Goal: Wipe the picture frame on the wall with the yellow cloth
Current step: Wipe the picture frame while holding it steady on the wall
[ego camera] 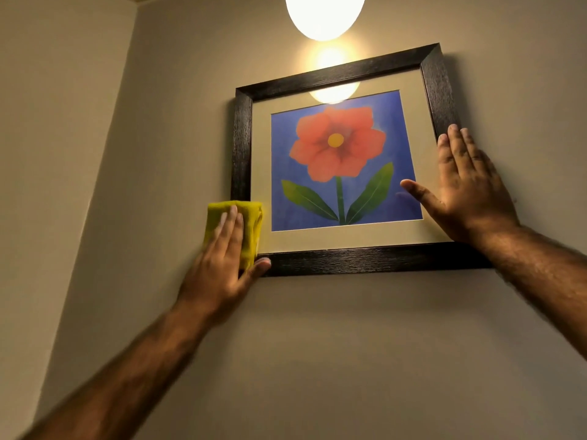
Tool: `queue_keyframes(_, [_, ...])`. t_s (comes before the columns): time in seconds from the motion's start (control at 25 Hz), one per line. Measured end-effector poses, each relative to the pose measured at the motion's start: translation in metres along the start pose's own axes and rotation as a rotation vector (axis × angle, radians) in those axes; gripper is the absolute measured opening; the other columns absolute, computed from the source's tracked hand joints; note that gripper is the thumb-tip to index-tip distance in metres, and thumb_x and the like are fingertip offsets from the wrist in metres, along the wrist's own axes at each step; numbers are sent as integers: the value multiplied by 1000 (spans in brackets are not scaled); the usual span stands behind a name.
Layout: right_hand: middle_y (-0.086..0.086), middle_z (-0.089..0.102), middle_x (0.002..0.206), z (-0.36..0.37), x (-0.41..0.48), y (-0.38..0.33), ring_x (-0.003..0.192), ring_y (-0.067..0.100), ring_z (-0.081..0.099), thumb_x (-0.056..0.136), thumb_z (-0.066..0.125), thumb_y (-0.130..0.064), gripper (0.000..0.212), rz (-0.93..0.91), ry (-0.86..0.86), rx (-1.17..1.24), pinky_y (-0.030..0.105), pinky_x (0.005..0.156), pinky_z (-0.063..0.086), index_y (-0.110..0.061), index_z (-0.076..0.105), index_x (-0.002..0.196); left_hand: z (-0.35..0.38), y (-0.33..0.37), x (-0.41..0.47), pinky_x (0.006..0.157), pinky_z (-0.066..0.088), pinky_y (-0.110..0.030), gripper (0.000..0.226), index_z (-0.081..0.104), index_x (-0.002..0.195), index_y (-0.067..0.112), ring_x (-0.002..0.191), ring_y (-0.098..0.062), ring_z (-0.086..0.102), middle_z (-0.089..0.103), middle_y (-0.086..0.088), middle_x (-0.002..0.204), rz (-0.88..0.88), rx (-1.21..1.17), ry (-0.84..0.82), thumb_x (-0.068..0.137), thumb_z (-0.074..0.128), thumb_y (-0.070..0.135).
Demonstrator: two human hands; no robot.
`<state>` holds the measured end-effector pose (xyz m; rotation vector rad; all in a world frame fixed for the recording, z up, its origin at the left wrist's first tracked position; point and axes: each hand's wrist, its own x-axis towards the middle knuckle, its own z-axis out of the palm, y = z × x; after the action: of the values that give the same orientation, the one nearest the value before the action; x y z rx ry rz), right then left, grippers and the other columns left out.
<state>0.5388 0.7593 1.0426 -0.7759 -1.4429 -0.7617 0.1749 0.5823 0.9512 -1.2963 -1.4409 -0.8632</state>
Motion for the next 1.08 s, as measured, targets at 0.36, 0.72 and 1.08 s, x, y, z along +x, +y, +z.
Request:
queue_keyframes(0.36, [8,0,173,1,2,1,161,21,1,88,17,-83,107,2,17,11,41,130,10,-8,7,162,-31,-1,101,128,7,-36,102,1,160,12,158,-18,-2,-5,-3,170,-62,24,8,85,8,81])
queue_keyframes(0.72, [8,0,173,-1,1,-1,161,21,1,89,20,-81,105,6,23,7,42,130,10,-8,7,162,-36,2,156,125,0,-36,106,-4,160,12,157,-23,-4,-7,-5,170,-118,-17,36,82,10,82])
queue_keyframes(1.08, [9,1,173,-4,-1,-3,161,22,2,89,22,-80,104,10,11,2,44,130,11,-7,8,162,-16,8,2,124,16,-31,77,21,159,16,156,-15,13,11,2,168,-11,-109,44,97,21,62])
